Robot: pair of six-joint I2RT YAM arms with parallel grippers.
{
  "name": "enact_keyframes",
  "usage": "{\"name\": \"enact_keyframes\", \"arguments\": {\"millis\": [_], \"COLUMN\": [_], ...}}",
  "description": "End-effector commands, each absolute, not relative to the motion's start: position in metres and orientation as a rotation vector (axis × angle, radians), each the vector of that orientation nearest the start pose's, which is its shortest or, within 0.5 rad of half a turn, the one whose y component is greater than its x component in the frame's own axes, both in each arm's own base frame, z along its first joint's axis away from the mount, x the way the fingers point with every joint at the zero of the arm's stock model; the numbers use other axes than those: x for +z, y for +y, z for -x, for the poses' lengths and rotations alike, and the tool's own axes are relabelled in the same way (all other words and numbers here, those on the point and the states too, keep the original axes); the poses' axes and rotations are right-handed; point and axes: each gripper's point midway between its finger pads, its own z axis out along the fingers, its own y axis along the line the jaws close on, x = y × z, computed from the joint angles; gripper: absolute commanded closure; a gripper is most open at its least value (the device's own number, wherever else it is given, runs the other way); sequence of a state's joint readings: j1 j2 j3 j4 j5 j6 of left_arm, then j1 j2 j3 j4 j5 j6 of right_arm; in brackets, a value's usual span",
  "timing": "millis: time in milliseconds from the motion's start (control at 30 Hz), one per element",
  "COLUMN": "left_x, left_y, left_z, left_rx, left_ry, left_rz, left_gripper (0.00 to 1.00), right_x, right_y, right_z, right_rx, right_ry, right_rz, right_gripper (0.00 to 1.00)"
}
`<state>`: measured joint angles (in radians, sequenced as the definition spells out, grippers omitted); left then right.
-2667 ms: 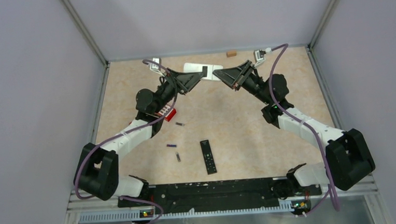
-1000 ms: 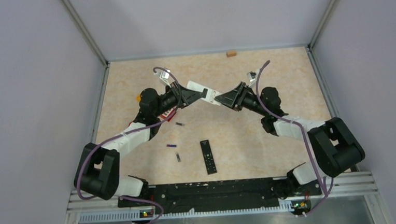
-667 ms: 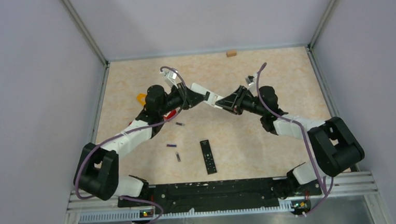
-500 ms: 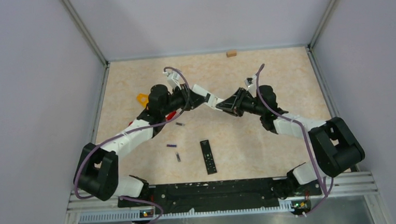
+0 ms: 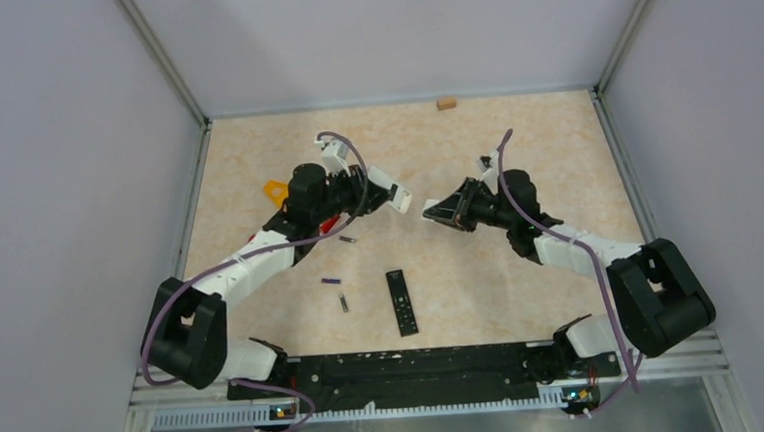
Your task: Load the batteries into the remote control
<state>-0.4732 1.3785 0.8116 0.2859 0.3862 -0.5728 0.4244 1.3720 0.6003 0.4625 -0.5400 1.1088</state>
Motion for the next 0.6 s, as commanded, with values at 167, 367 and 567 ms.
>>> {"name": "enact_keyframes", "arguments": {"millis": [167, 367, 567], "left_x": [0.243, 0.261, 0.278], "left_y": [-0.254, -0.24, -0.23], "left_z": [-0.339, -0.339, -0.341], "left_rx": [-1.008, -1.0, -0.99], "left_ry": [1.81, 1.764, 1.721], "left_rz": [-0.19, -0.151, -0.132], "left_gripper": [1.0, 1.0, 1.0], "right_x": [0.102, 0.076, 0.053], "right_y": [0.252, 0.238, 0.216], "right_z": [-0.288, -0.281, -0.276], "right_rx": [1.277, 1.128, 0.921], "right_ry": [2.291, 2.415, 2.531], "right_rz": [-0.222, -0.218, -0.285], "right_gripper": [0.82, 0.71, 0.68]}}
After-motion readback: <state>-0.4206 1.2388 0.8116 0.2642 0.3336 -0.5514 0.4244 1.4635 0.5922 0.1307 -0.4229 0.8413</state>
